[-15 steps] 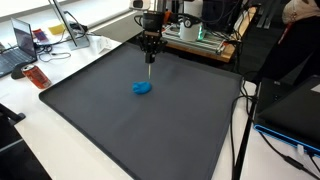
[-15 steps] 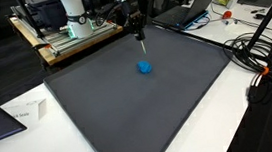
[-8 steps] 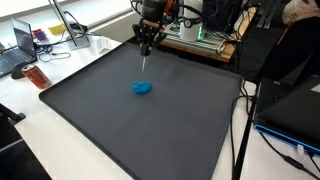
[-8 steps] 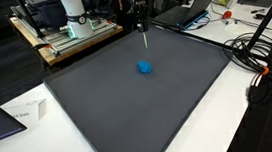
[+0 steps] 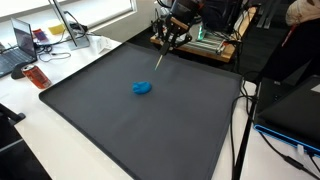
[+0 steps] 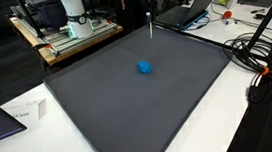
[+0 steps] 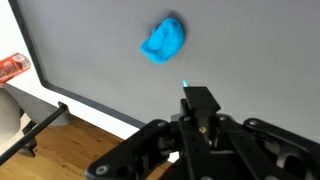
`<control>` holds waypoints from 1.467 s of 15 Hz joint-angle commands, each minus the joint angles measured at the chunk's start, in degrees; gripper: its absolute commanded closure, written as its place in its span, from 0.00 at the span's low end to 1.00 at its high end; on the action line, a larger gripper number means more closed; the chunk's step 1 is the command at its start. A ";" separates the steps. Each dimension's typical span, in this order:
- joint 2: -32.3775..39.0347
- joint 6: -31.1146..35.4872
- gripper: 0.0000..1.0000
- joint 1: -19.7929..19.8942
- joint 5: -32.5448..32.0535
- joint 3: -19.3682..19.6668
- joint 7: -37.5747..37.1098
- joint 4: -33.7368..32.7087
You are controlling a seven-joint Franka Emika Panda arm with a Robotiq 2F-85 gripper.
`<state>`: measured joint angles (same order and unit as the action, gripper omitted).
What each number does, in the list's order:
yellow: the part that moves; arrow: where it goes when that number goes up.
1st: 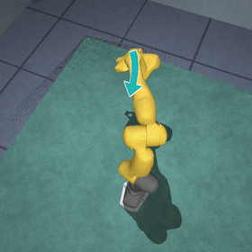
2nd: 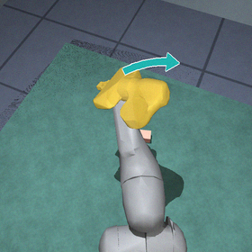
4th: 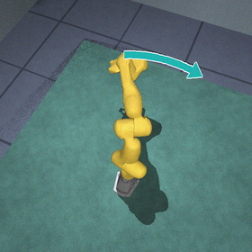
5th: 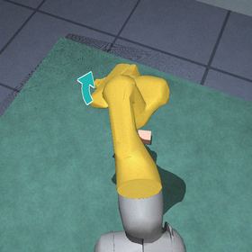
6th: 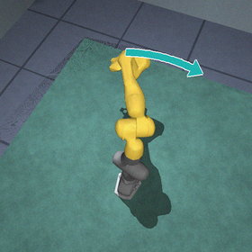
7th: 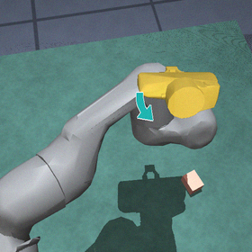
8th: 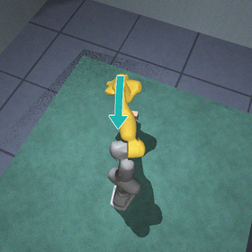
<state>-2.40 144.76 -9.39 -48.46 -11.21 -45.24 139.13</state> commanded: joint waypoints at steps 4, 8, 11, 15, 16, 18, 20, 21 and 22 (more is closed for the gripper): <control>9.32 -9.65 0.97 -3.53 -7.61 -2.23 -5.53 -6.88; 8.84 -8.20 0.88 -3.86 -5.47 -1.47 -3.83 -5.91; 9.22 -8.33 0.88 -3.88 -5.61 -1.44 -3.83 -6.34; 12.58 -12.05 0.97 -5.58 -8.04 -1.84 -6.76 -10.38; 13.69 -13.72 0.97 -6.21 -8.01 -1.97 -6.91 -11.78; 15.87 -17.76 0.97 -7.71 -7.74 -2.08 -7.24 -14.93; 18.26 -22.82 0.97 -9.11 -6.57 -2.07 -5.89 -18.48; 19.69 -25.30 0.97 -9.69 -6.21 -1.92 -5.53 -20.49; 21.12 -27.26 0.97 -9.91 -5.15 -1.86 -4.25 -22.54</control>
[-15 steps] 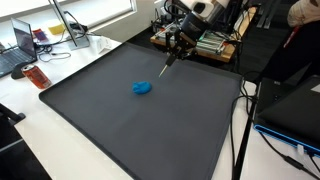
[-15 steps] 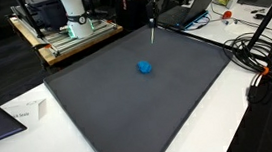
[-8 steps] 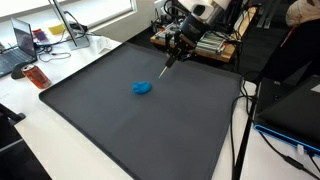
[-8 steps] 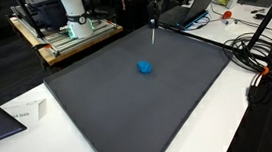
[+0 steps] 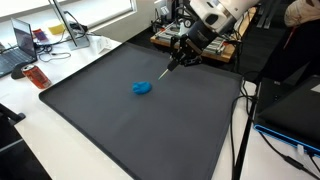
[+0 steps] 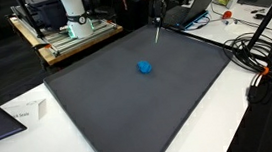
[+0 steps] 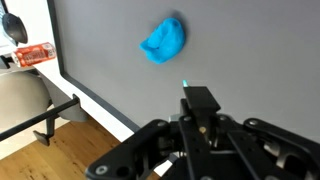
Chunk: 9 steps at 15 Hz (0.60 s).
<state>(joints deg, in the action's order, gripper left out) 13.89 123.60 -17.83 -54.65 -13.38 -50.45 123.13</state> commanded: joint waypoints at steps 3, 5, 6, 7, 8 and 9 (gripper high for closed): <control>8.88 -10.82 0.97 -1.59 3.36 0.76 3.55 -12.73; 11.30 -13.05 0.97 -1.09 5.95 1.24 6.18 -16.88; 12.48 -14.04 0.97 -0.69 7.72 1.64 7.95 -19.14; 13.56 -14.93 0.97 -0.27 9.90 2.07 10.03 -21.36; 14.57 -16.04 0.97 -0.04 11.90 2.68 11.84 -23.56; 15.45 -16.73 0.97 0.65 14.54 3.28 14.40 -25.82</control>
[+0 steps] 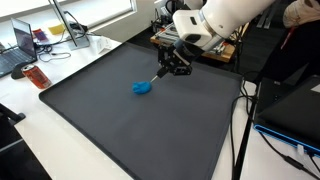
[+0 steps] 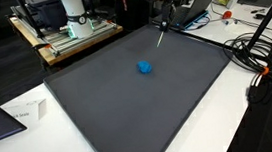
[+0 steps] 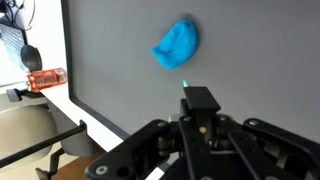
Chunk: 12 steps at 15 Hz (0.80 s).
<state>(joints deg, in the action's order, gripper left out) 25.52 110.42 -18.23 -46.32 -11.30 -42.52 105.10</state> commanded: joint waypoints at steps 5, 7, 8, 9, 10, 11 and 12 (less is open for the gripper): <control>7.00 -7.00 0.97 3.62 18.64 4.62 17.38 -16.55; 7.90 -8.08 0.97 4.63 23.02 5.96 20.77 -19.10; 8.30 -8.53 0.97 5.08 24.64 6.52 21.72 -20.03; 8.63 -8.77 0.97 5.47 25.74 7.22 22.43 -20.74; 8.96 -9.15 0.97 5.84 26.62 7.77 23.19 -21.37; 9.39 -9.74 0.97 6.27 27.49 8.24 23.93 -21.97; 9.82 -9.93 0.97 6.52 27.95 8.77 24.16 -22.49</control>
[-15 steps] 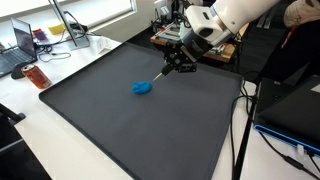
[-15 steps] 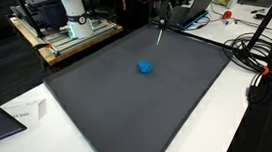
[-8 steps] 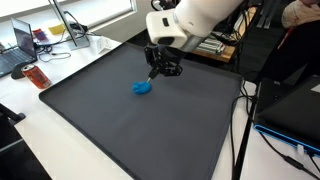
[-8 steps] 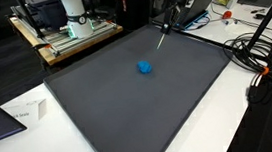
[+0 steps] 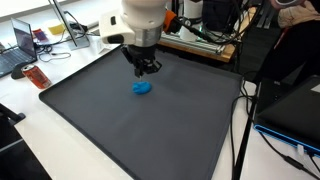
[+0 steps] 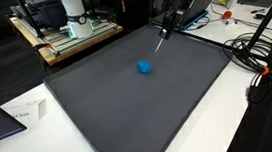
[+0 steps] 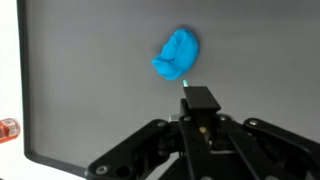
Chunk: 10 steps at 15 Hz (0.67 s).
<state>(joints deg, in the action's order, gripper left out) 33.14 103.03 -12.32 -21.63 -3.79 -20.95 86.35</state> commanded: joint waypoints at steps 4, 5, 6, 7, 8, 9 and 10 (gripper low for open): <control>3.82 -1.86 0.97 1.85 4.84 2.39 4.15 -4.92; 4.27 -1.66 0.97 2.08 5.17 2.58 4.33 -5.17; 4.67 -1.68 0.97 2.26 5.51 2.70 4.59 -5.42; 5.02 -1.68 0.97 2.37 5.80 2.85 4.60 -5.59; 5.32 -1.68 0.97 2.55 6.18 2.89 4.85 -5.71; 5.55 -1.61 0.97 2.72 6.52 2.89 5.10 -5.74; 5.79 -1.62 0.97 2.83 6.89 2.90 5.28 -5.77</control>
<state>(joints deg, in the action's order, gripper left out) 37.44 102.60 -9.90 -17.37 -1.18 -17.74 82.83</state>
